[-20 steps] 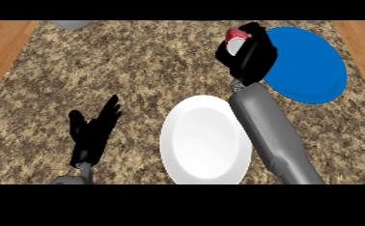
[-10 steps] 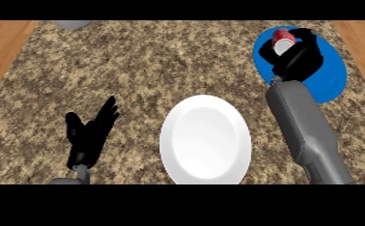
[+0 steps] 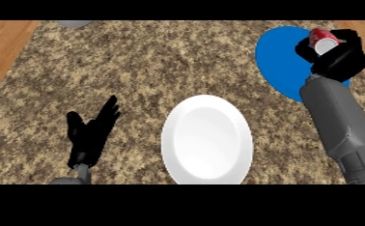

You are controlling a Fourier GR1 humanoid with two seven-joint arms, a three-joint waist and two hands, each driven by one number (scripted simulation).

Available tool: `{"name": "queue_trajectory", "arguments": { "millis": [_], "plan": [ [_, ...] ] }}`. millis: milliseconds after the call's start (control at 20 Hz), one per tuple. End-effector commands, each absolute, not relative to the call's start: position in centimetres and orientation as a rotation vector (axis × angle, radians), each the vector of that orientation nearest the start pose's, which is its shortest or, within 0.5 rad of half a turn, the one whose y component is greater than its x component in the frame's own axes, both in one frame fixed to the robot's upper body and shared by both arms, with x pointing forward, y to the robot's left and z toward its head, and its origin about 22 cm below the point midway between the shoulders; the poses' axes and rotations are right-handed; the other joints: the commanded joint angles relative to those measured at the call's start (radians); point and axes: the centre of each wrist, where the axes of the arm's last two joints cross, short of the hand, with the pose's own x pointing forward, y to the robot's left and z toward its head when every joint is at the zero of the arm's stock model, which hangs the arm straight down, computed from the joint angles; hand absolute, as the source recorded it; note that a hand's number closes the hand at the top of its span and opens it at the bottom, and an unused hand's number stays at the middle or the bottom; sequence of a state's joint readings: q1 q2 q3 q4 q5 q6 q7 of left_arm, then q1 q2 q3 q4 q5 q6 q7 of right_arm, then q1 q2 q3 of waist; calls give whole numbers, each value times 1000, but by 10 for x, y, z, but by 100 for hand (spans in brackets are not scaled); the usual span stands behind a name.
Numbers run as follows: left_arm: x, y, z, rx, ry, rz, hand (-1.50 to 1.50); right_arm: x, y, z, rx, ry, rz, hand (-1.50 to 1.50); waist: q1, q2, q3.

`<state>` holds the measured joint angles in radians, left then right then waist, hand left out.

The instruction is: Pick the can from the plate and place it in the plate

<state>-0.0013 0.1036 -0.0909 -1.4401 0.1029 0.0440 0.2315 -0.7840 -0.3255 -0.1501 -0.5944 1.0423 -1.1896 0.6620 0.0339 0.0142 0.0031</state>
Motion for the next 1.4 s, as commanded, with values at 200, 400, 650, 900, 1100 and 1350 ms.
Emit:
{"name": "queue_trajectory", "arguments": {
  "millis": [200, 400, 650, 900, 1100, 1350],
  "plan": [
    [243, 227, -30, -19, -1231, -69, 0, 401, -338, 26, -1488, -928, -223, -150, 29, 18, 3],
    [242, 228, -35, -38, -1212, -49, 0, 402, -343, 32, -1344, -1003, -188, -150, 21, 15, 4],
    [240, 218, -30, -40, -1226, -42, 0, 388, -357, 22, -1311, -1170, -271, -150, 19, 14, 7],
    [237, 227, -36, -17, -1210, -31, 0, 386, -358, 28, -1322, -1344, -468, -150, 10, 11, 6],
    [242, 235, -22, -21, -1210, -37, 0, 381, -382, 36, -1242, -1400, -585, -150, 3, 2, 3],
    [241, 242, -27, 1, -1199, -8, 0, 353, -414, 20, -1052, -1489, -593, -150, -22, -9, -1]
  ]
}}
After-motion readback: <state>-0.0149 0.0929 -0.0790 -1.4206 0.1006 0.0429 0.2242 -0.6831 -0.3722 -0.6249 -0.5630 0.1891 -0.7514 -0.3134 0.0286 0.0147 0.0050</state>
